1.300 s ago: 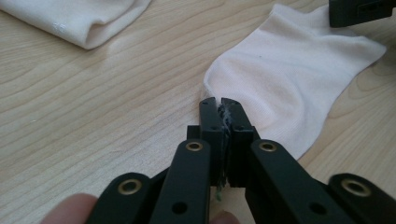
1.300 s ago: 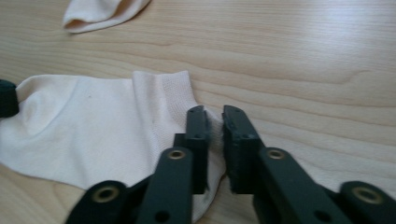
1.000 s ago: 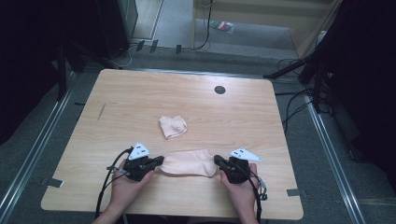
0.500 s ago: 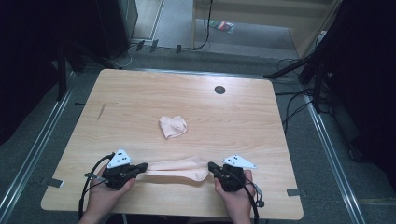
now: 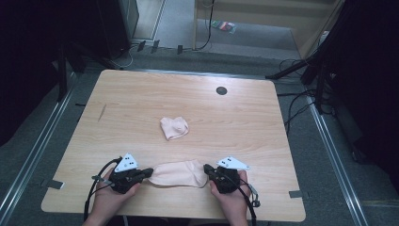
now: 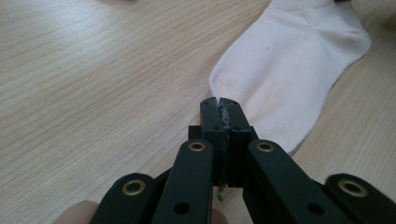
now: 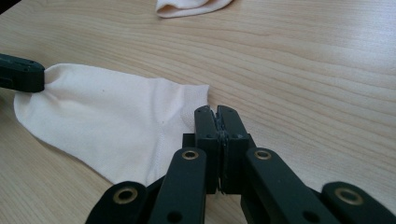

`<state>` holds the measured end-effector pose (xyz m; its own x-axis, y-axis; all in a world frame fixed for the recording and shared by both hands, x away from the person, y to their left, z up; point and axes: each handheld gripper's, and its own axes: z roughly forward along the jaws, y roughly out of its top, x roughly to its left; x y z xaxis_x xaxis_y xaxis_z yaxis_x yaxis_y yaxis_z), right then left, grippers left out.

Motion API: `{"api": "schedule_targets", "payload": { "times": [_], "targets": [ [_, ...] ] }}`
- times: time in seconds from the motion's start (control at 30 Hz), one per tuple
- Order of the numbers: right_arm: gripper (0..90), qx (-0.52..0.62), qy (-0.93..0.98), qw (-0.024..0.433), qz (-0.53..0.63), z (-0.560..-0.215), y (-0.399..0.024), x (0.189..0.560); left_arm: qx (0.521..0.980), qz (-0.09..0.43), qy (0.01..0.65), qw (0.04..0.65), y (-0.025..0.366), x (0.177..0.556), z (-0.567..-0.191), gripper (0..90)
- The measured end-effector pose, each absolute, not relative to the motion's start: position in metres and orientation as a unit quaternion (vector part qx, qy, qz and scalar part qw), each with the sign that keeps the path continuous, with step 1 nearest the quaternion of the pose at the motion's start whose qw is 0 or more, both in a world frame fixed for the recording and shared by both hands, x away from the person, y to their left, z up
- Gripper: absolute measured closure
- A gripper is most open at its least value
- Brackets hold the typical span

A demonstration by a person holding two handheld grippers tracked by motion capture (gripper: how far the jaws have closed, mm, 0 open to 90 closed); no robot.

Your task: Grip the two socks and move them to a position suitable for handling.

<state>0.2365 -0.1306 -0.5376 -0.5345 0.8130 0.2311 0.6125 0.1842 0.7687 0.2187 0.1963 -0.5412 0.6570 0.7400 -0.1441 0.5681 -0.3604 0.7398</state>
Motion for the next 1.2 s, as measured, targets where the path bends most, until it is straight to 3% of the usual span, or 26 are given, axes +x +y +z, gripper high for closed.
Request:
{"api": "schedule_targets", "payload": {
  "times": [0.17,0.27,0.3,0.33,0.43,0.5,0.9,1.2],
  "targets": [
    [87.4,0.468,0.763,0.111,0.431,-0.54,-0.13,0.239,0.814,0.105,0.407,0.401,0.196,0.219,-0.542,86.9],
    [63.2,0.47,0.76,0.103,0.437,-0.542,-0.13,0.24,0.809,0.105,0.417,0.401,0.197,0.221,-0.544,61.7],
    [63.2,0.47,0.76,0.103,0.437,-0.542,-0.13,0.24,0.804,0.116,0.425,0.398,0.197,0.222,-0.545,61.7],
    [49.9,0.466,0.757,0.109,0.444,-0.542,-0.13,0.242,0.795,0.126,0.438,0.4,0.199,0.224,-0.546,43.1],
    [40.7,0.461,0.75,0.126,0.456,-0.539,-0.132,0.243,0.78,0.139,0.45,0.413,0.202,0.227,-0.544,22.7],
    [39.1,0.462,0.747,0.134,0.459,-0.535,-0.134,0.245,0.771,0.146,0.455,0.42,0.205,0.231,-0.543,15.5],
    [42.3,0.451,0.741,0.157,0.471,-0.514,-0.13,0.27,0.721,0.18,0.474,0.473,0.225,0.257,-0.542,12.0],
    [44.3,0.45,0.735,0.17,0.478,-0.495,-0.117,0.314,0.693,0.203,0.495,0.483,0.23,0.257,-0.548,12.1]
  ]
}}
